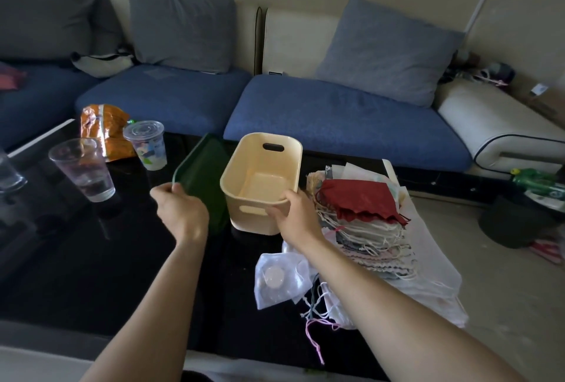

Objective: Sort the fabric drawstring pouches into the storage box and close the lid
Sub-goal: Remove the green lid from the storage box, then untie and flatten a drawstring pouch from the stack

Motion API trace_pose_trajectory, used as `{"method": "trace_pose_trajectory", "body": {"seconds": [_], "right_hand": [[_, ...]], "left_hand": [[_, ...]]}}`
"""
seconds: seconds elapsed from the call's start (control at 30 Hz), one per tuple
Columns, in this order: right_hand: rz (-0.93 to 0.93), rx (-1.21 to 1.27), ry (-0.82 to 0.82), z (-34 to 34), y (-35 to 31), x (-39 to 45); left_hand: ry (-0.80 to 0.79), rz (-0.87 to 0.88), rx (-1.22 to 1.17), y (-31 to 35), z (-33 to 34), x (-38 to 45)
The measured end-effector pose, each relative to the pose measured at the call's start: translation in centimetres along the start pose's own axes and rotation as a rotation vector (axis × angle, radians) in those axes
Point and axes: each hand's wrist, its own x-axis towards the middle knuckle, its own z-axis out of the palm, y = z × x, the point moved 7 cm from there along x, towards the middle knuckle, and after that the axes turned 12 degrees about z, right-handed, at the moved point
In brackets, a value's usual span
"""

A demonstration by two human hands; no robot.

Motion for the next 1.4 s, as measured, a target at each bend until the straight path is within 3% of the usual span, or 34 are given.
{"method": "trace_pose_trajectory", "body": {"seconds": [0.27, 0.4, 0.5, 0.57, 0.63, 0.7, 0.77, 0.83, 0.9, 1.0, 1.17, 1.4], "right_hand": [[-0.019, -0.041, -0.011, 0.0, 0.0, 0.6], [-0.024, -0.091, -0.022, -0.5, -0.1, 0.7], [-0.065, -0.148, -0.031, -1.5, -0.6, 0.2], [-0.079, -0.161, -0.001, -3.2, -0.9, -0.1], [-0.101, -0.145, 0.068, -5.7, -1.1, -0.3], [-0.102, -0.103, 0.107, -8.4, -0.7, -0.6], [-0.103, -0.075, 0.126, -10.7, 0.5, -0.8], [-0.121, -0.067, 0.167, -12.6, 1.8, -1.5], [-0.131, -0.036, 0.167, -13.7, 3.4, -2.3], [-0.148, 0.009, 0.086, -13.8, 5.6, -3.5], [-0.147, 0.039, -0.040, -11.5, 9.4, -5.9], [-0.195, 0.156, -0.116, -10.1, 8.8, -6.8]], "left_hand": [[-0.254, -0.124, 0.398, -5.7, 0.0, 2.2], [-0.259, -0.177, 0.575, -6.7, 0.0, 1.8], [-0.081, 0.041, 0.410, -3.7, 0.2, 1.3], [0.038, 0.332, 0.240, 0.4, 0.4, 0.2], [0.048, 0.605, 0.065, 4.7, 1.1, -2.4], [-0.161, 0.776, -0.018, 7.8, 3.1, -6.4], [-0.571, 0.812, 0.016, 8.8, 6.1, -11.2], [-0.960, 0.869, 0.247, 6.8, 8.6, -15.7], [-1.153, 0.915, 0.487, 3.9, 9.7, -17.9], [-1.254, 0.867, 0.643, 1.0, 10.5, -18.2], [-1.229, 0.893, 0.884, -1.1, 11.7, -18.3], [-1.167, 0.919, 0.902, -0.3, 11.7, -17.8]]}}
